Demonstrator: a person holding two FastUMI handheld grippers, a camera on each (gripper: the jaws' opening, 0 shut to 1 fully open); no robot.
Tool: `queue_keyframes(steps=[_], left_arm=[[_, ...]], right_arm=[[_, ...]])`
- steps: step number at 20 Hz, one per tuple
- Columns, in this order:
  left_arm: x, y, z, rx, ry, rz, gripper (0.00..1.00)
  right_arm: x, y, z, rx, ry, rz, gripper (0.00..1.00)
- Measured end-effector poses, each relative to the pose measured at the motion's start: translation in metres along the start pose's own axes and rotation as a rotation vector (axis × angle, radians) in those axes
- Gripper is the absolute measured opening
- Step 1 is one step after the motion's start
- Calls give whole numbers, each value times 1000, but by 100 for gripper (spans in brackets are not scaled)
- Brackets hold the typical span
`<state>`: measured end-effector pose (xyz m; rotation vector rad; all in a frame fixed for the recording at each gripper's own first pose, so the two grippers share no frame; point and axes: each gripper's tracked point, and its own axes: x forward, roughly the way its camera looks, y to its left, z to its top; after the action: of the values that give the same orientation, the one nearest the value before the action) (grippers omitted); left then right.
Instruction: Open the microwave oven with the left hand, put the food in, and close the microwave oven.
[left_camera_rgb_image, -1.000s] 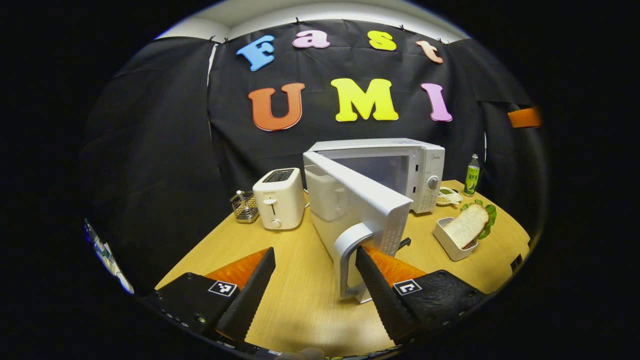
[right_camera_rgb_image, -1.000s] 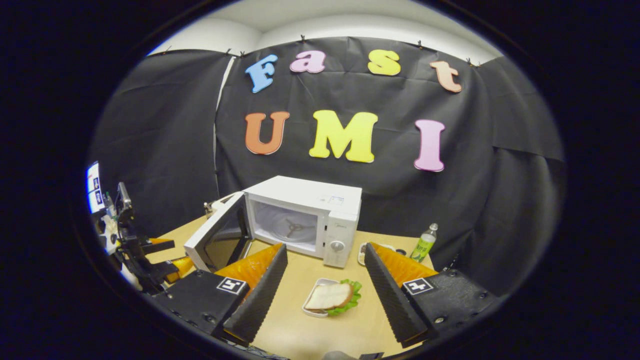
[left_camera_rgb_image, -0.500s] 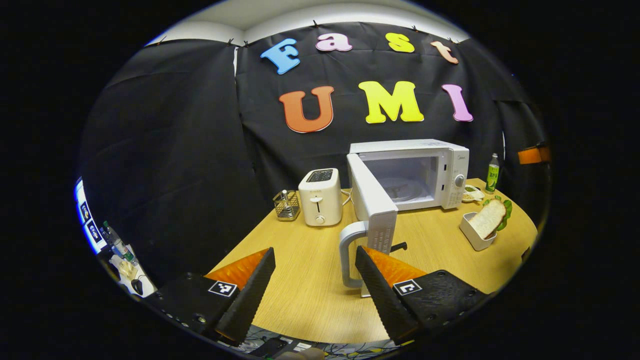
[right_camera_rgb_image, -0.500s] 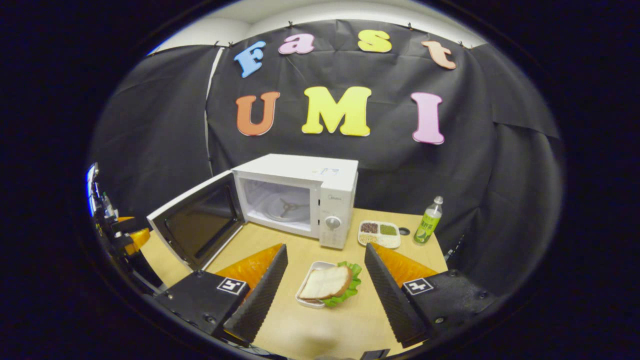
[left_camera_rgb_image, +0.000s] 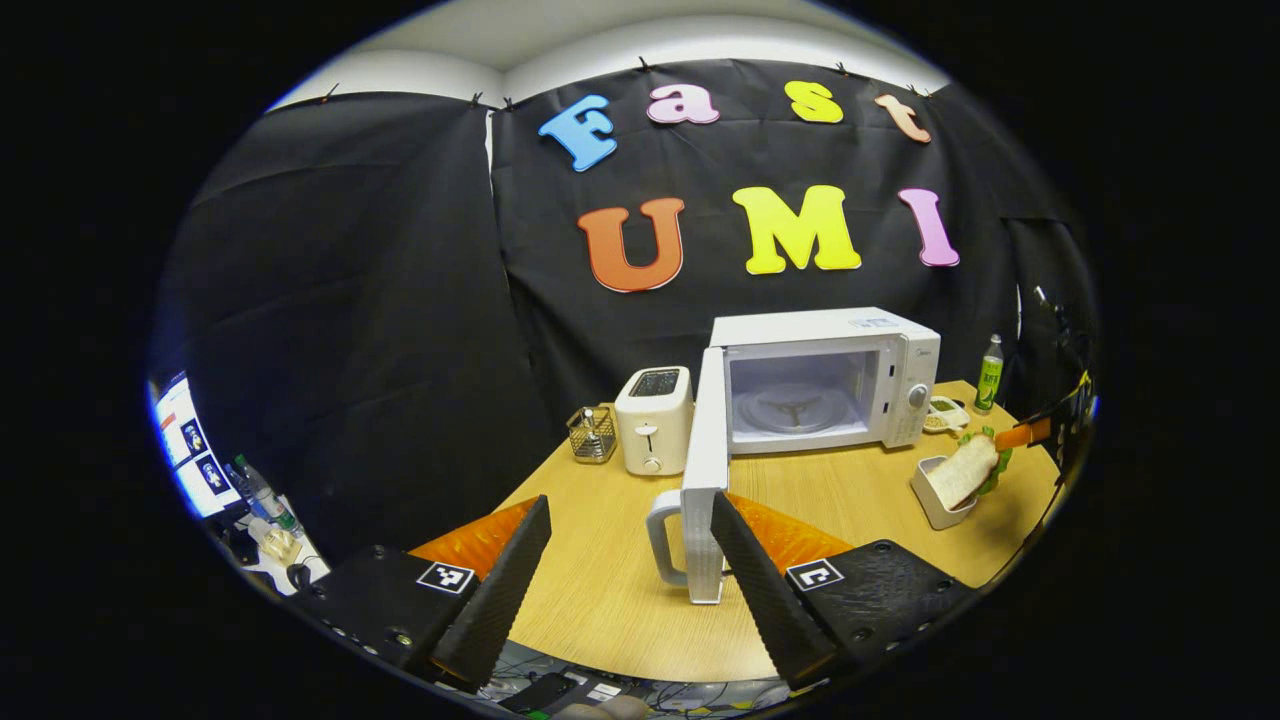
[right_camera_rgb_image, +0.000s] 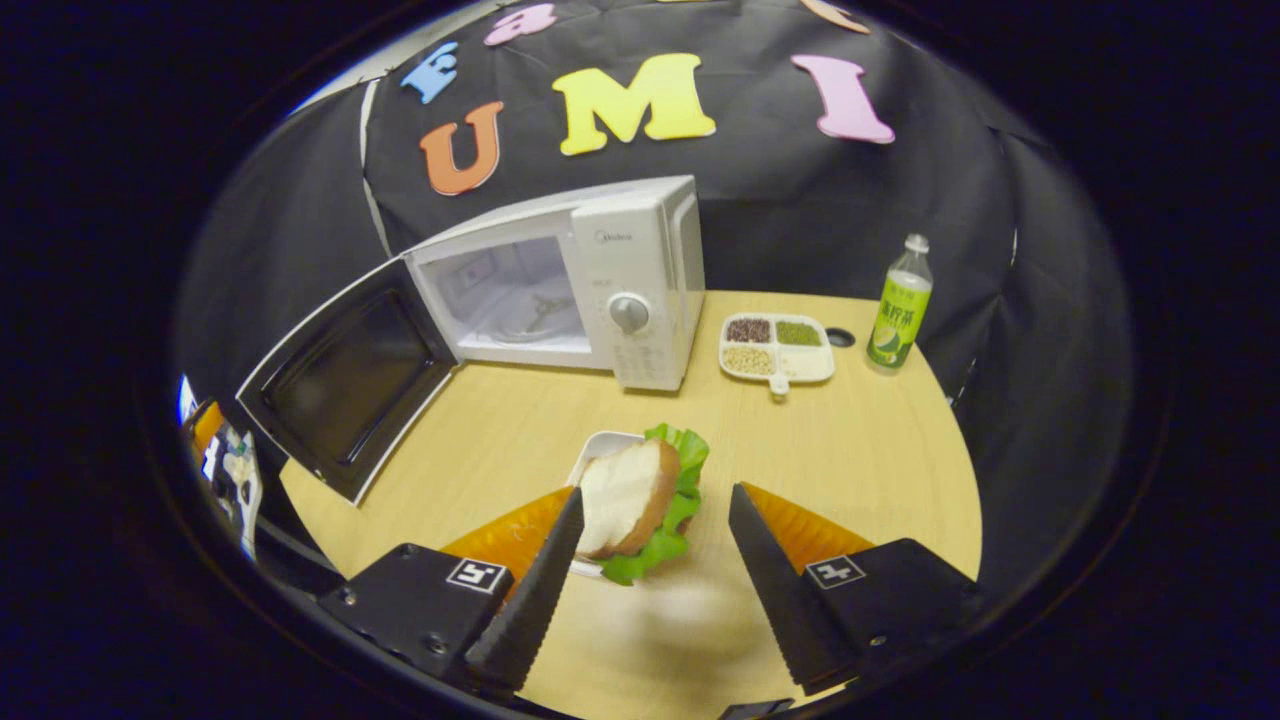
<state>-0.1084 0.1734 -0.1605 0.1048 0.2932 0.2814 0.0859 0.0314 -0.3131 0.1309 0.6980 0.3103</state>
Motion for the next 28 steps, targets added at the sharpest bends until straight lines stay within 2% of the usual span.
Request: queue_keyframes(steps=[1,4,6,7,8,9,10,13,14,15,18,22,23,24,25,26,28], left_arm=[[-3,-3,6,-12,-2,15,97],[-12,-9,18,-29,1,85,97],[-19,-18,19,-54,17,122,97],[-23,-24,19,-66,23,138,97],[-26,-30,19,-78,29,151,97],[-28,-37,19,-90,33,160,97],[-30,-42,18,-102,39,164,97],[-33,-55,20,-91,47,174,98],[-34,-56,22,-81,45,171,98],[-34,-56,25,-67,42,169,97],[-29,-58,33,-54,30,138,97],[-16,-57,38,-62,-3,55,97],[-13,-57,36,-67,-1,27,97],[-10,-51,34,-73,5,8,98],[-7,-46,34,-76,1,-12,98],[-4,-41,34,-76,-4,-28,97],[3,-32,32,-70,-2,-66,97]], right_arm=[[8,-2,-4,28,35,30,82],[25,5,-10,134,144,157,70],[30,2,-7,174,179,201,60],[31,3,-6,196,201,231,50],[32,4,-8,218,222,257,47],[32,3,-7,234,240,277,54],[32,3,-6,252,252,298,44],[30,5,-4,300,281,339,34],[27,6,-4,304,286,345,40],[26,7,-2,302,280,353,30],[16,13,9,294,248,364,27],[-6,37,40,318,163,376,27],[-11,45,50,332,133,372,35],[-14,56,60,344,101,367,27],[-15,67,70,347,71,363,27],[-16,79,80,353,38,358,35],[-12,102,96,380,-27,349,35]])
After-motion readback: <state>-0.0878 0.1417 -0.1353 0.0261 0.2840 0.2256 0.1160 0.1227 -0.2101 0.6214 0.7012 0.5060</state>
